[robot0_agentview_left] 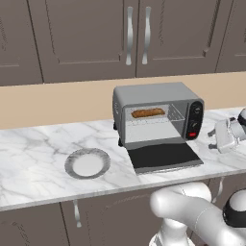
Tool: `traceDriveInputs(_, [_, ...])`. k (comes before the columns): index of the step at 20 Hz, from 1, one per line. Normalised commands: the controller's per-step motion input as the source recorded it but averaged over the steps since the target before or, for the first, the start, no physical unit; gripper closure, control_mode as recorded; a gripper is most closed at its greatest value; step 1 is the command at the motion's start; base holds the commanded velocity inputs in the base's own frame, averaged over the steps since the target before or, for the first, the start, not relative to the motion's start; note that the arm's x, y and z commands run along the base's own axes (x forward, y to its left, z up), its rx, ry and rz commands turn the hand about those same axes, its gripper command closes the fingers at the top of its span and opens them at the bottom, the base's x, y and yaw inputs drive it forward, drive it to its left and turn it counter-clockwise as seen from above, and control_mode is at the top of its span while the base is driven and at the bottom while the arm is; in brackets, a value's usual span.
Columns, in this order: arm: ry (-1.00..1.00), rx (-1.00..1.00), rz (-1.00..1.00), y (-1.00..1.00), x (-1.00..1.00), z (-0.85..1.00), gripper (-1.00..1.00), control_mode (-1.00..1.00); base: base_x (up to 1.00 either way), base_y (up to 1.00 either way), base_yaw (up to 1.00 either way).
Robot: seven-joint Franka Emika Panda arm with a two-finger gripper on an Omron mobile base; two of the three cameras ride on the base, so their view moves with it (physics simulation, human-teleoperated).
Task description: Pull the toaster oven rack outwards. Pick up the baguette from the plate and place it on the toaster oven rack. Close the toaster oven door fully and set the temperature to the lowest setting.
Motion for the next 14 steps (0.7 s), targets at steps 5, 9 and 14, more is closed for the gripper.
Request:
traceDriveInputs(5, [-0.17, 0.00, 0.00, 0.00, 0.00, -0.44, -1.00, -1.00, 0.00, 0.00, 0.00])
traceDriveInputs(9, [-0.16, 0.00, 0.04, -0.06, 0.00, -0.43, -1.00, -1.00, 0.00, 0.00, 0.00])
traceDriveInputs(14, [-0.17, 0.00, 0.10, -0.05, 0.00, -0.42, -1.00, -1.00, 0.00, 0.00, 0.00])
